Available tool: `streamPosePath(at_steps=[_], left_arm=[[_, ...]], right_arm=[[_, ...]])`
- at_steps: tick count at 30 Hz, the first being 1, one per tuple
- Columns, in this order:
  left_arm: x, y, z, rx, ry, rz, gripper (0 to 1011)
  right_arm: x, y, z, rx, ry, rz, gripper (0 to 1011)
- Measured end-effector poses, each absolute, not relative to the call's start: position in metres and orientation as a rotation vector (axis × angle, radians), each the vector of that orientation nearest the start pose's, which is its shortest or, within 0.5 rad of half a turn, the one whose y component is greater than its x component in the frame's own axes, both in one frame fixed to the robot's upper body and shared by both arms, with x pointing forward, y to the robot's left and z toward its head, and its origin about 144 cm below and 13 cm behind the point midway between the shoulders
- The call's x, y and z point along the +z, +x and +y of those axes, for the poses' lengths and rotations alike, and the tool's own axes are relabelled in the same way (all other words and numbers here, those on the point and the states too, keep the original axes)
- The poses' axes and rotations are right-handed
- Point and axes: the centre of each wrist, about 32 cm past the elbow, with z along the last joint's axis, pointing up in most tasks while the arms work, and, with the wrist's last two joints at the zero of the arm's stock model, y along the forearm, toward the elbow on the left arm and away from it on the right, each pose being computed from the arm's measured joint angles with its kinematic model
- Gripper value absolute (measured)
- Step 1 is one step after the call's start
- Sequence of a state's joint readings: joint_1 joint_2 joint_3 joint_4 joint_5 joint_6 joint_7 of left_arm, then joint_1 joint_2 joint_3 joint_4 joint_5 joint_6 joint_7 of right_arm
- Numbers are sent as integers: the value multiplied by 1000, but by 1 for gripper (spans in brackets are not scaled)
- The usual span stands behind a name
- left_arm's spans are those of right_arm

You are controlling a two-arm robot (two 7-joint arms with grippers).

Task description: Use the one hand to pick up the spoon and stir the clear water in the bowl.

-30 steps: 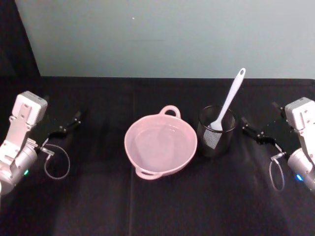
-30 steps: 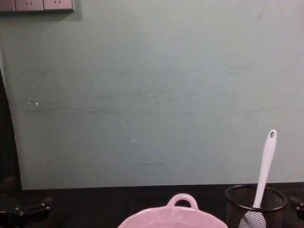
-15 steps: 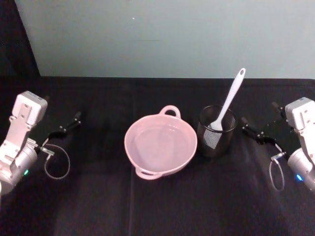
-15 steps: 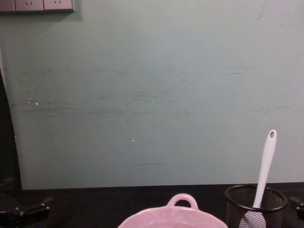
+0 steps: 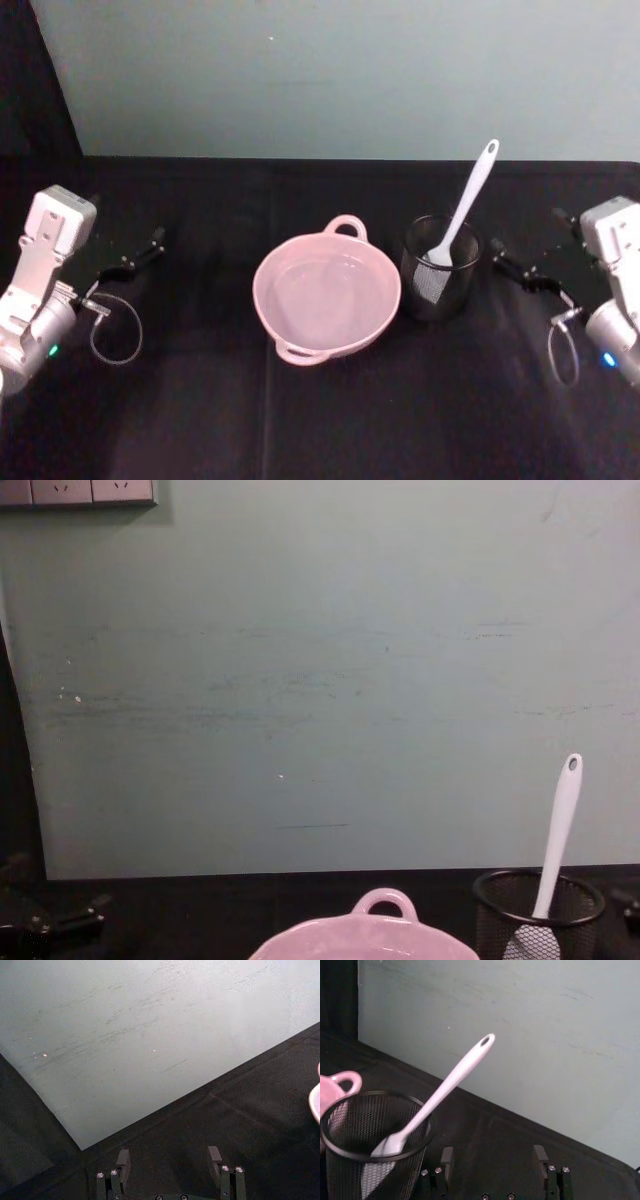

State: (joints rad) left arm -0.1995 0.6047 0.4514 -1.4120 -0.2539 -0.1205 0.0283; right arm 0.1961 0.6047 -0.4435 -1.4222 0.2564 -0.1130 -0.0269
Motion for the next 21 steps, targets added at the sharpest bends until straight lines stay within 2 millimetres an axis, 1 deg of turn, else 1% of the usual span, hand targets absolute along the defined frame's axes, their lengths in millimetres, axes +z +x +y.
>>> streamPosePath(at_steps=[4, 5, 8, 9, 15, 21], left_arm=[[1140, 489, 310, 1248, 304, -285, 1011], [1140, 489, 310, 1248, 304, -285, 1011], [1140, 489, 310, 1248, 304, -285, 1011], [1140, 489, 310, 1248, 304, -285, 1011], [1140, 489, 310, 1248, 304, -285, 1011], [1140, 489, 310, 1248, 304, -285, 1011]], right_arm=[[1150, 485, -311, -1260, -305, -276, 1004], [1156, 481, -313, -1271, -305, -271, 1004], [1163, 475, -318, -1278, -287, -260, 1004], [1168, 472, -322, -1272, -266, -245, 1004], [1184, 462, -333, -1221, -133, -127, 1004], [1197, 464, -336, -1141, -34, -5, 1004]])
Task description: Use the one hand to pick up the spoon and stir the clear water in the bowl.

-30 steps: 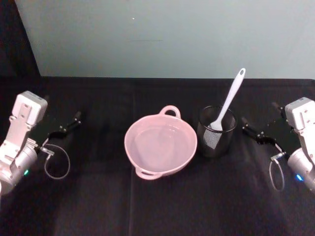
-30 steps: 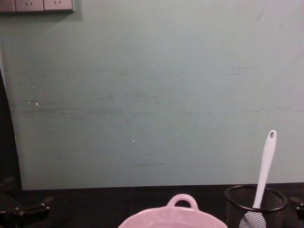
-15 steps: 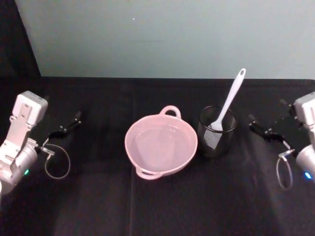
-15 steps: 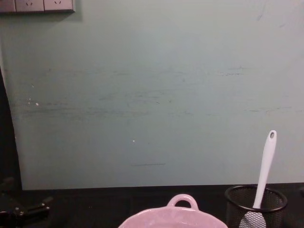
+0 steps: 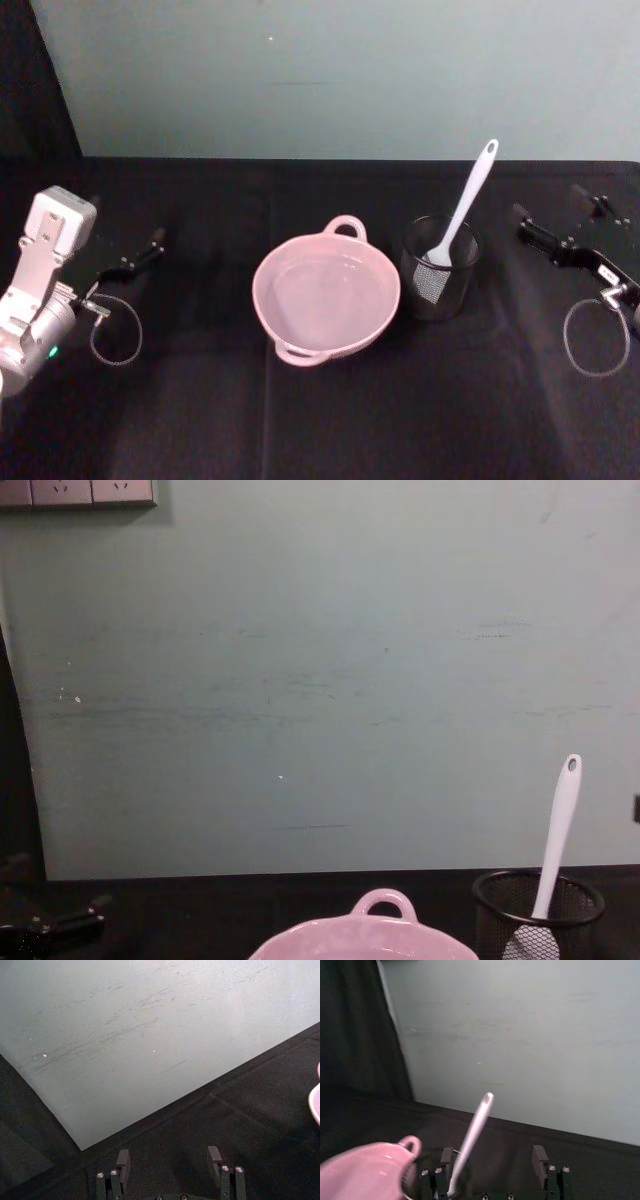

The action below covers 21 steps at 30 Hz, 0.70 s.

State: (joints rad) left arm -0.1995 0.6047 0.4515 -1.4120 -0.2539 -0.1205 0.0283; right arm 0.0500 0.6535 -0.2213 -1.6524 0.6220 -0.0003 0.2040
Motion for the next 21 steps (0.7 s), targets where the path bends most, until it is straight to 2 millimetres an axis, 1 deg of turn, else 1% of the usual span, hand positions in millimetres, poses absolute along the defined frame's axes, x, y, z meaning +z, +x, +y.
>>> streamPosePath(at_steps=[3, 4, 7, 9, 12, 13, 21], left_arm=[[1140, 489, 310, 1248, 304, -285, 1011], [1140, 489, 310, 1248, 304, -285, 1011], [1140, 489, 310, 1248, 304, -285, 1011], [1140, 489, 310, 1248, 304, -285, 1011], [1140, 489, 310, 1248, 304, -285, 1011], [1140, 489, 310, 1248, 304, -285, 1011], [1140, 489, 310, 1248, 304, -285, 1011]], right_arm=[[1204, 471, -336, -1096, 4, 81, 1004], [1208, 476, -336, -1079, 17, 122, 1004], [1212, 484, -335, -1059, 30, 177, 1004], [1216, 497, -335, -1021, 55, 262, 1004], [1217, 509, -334, -994, 75, 321, 1004], [1217, 516, -335, -978, 88, 356, 1004], [1213, 545, -332, -926, 129, 461, 1004]])
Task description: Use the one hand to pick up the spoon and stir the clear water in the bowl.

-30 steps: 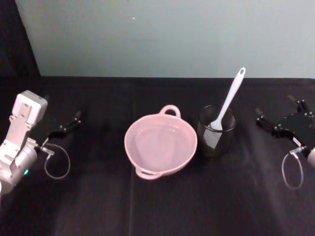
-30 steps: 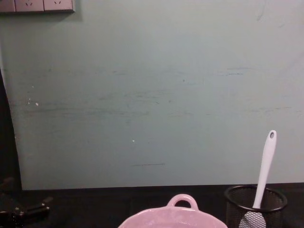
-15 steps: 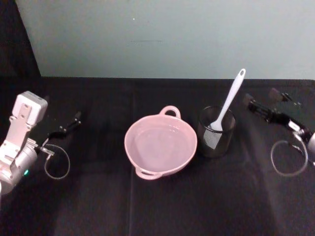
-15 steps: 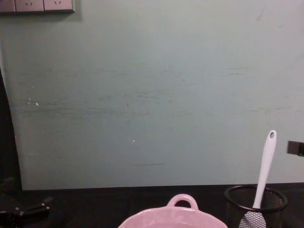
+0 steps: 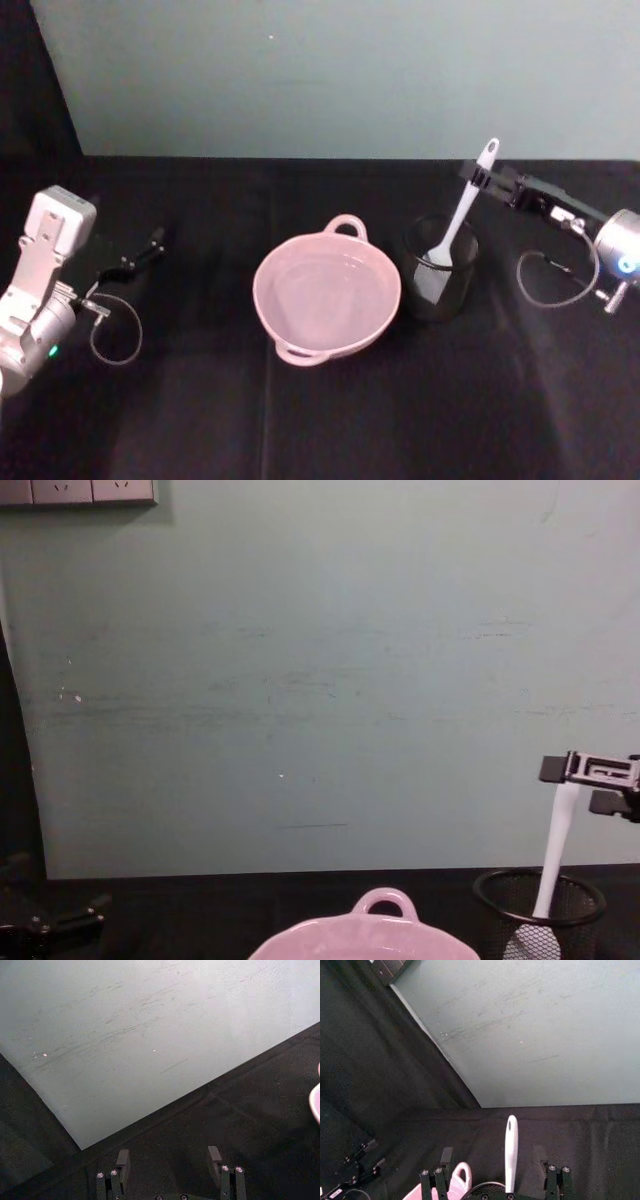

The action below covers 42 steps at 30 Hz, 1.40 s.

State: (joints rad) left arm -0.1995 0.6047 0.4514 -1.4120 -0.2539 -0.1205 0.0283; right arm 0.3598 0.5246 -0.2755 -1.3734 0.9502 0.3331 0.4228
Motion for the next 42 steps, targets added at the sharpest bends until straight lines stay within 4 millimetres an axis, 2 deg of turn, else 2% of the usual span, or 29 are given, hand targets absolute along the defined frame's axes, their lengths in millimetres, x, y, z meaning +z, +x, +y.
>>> streamPosePath(at_steps=[14, 27, 34, 42], left_arm=[[1140, 489, 310, 1248, 304, -285, 1011], [1140, 489, 310, 1248, 304, -285, 1011], [1140, 489, 310, 1248, 304, -285, 1011], [1140, 489, 310, 1248, 304, -285, 1011]], right_arm=[[1209, 575, -321, -909, 98, 473, 1004], [1208, 577, -320, -907, 104, 459, 997], [1208, 576, -320, -907, 103, 461, 840], [1208, 576, -320, -908, 102, 462, 575]])
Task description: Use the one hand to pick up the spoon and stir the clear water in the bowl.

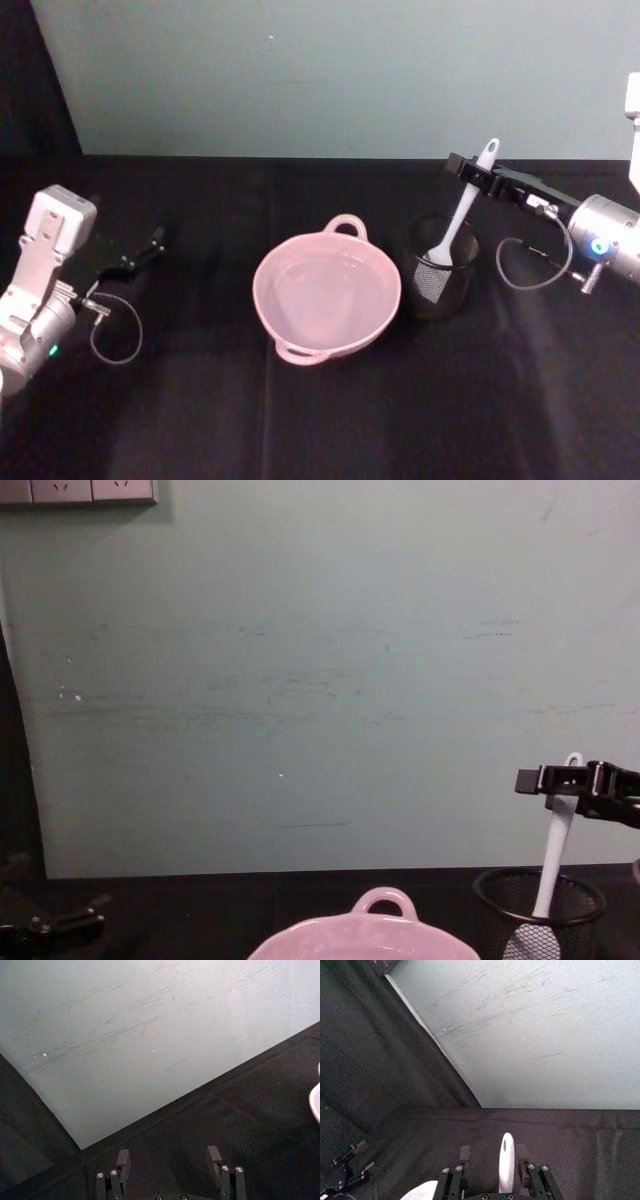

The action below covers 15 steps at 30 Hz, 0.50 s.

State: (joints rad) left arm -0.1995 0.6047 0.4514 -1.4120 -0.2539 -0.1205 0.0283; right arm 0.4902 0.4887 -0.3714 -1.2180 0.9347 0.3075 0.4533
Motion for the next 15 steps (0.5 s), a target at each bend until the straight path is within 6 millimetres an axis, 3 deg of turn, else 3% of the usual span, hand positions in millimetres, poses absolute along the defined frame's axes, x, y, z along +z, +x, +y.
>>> streamPosePath(at_steps=[15], left_arm=[[1140, 489, 310, 1248, 304, -285, 1011]], right_arm=[[1209, 576, -321, -910, 101, 463, 121]])
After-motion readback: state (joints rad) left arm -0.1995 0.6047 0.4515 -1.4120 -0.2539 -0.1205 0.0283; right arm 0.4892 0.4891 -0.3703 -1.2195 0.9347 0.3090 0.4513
